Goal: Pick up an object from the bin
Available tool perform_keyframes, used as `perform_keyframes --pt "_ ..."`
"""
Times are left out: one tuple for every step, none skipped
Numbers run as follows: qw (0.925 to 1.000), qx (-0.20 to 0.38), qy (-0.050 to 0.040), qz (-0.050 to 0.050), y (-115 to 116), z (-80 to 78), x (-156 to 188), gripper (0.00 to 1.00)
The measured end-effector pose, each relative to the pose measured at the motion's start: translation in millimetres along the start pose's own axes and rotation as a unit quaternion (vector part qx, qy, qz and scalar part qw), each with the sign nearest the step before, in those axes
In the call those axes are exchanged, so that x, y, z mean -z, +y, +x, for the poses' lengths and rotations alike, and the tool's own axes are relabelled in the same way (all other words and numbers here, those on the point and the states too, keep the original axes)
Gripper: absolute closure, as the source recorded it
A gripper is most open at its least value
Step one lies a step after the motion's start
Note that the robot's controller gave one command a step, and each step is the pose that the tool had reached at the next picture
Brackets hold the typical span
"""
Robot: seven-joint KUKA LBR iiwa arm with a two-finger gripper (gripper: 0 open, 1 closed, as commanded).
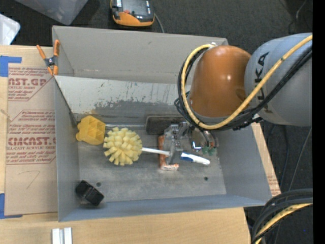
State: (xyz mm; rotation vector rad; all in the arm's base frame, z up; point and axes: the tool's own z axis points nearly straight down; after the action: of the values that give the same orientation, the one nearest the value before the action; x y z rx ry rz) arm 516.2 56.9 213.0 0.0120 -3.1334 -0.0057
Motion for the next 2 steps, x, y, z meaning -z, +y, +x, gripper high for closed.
perform_keyframes --pt "0.9999 -0.011 0.0030 0.000 1 3.8 -17 1.00" --pt "0.9962 0.087 0.0016 0.000 23 -20.6 -15 1.00"
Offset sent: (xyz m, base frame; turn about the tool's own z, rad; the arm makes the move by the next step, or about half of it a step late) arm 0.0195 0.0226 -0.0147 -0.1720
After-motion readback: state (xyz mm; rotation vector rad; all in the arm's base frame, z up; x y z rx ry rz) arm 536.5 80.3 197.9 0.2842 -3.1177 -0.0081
